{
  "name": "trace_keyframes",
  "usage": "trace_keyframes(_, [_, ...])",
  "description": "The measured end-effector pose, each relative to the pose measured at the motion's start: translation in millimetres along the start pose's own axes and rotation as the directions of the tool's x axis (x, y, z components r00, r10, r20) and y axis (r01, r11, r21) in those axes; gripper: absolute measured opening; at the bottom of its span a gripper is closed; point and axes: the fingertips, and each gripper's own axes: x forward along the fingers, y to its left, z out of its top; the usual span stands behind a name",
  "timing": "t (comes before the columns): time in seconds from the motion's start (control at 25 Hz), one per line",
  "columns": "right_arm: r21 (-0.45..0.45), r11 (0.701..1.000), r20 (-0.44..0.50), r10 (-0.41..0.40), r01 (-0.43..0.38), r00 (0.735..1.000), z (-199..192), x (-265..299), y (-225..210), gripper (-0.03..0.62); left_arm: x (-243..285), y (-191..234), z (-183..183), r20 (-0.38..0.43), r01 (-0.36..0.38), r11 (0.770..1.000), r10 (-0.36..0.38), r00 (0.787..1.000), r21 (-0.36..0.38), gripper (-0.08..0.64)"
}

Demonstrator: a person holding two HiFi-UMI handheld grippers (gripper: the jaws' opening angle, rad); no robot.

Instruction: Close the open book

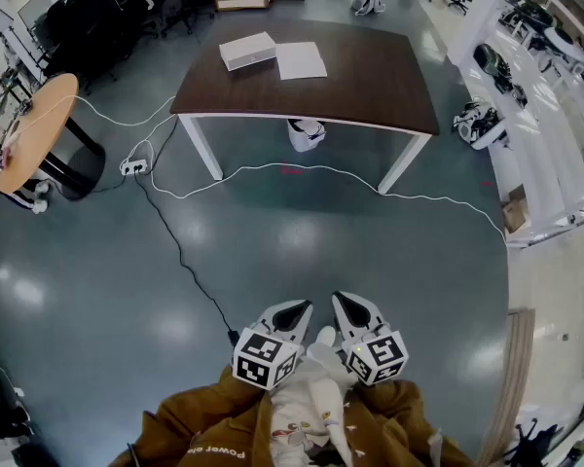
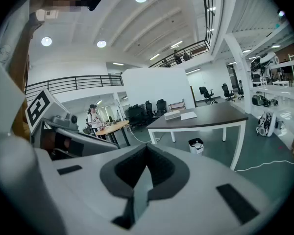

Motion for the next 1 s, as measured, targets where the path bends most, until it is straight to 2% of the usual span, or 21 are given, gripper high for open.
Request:
trace_keyframes(0.36, [-0.034,0.999,-0.009,0.034,-0.034,0.999,5,16,11,0.005,-4,14,3,-0.010,-0.022,1.000,0.022,1.000,-0.009,0.006])
trace_keyframes(0.56, [0.031,0.999,0.014,0.045,-0.045,0.999,11,38,14,0.005,-13,38,3,-0.012,-0.043,0.999,0.042,0.999,-0.026,0.006])
trace_keyframes(0.68, [0.071,0.996,0.013,0.046,-0.047,0.999,12,62,19,0.005,-23,63,6,0.003,-0.054,0.998,0.054,0.999,-0.042,0.006])
trace_keyframes(0.88, [0.044,0.999,-0.028,0.011,-0.010,1.000,7,107,42,0.005,-43,119,-2,-0.009,-0.039,0.990,0.038,0.999,-0.137,0.006])
trace_keyframes(1.0, [0.041,0.999,-0.037,-0.005,0.006,0.999,2,126,51,0.005,-49,148,0,-0.005,-0.035,0.990,0.035,0.999,-0.140,0.006])
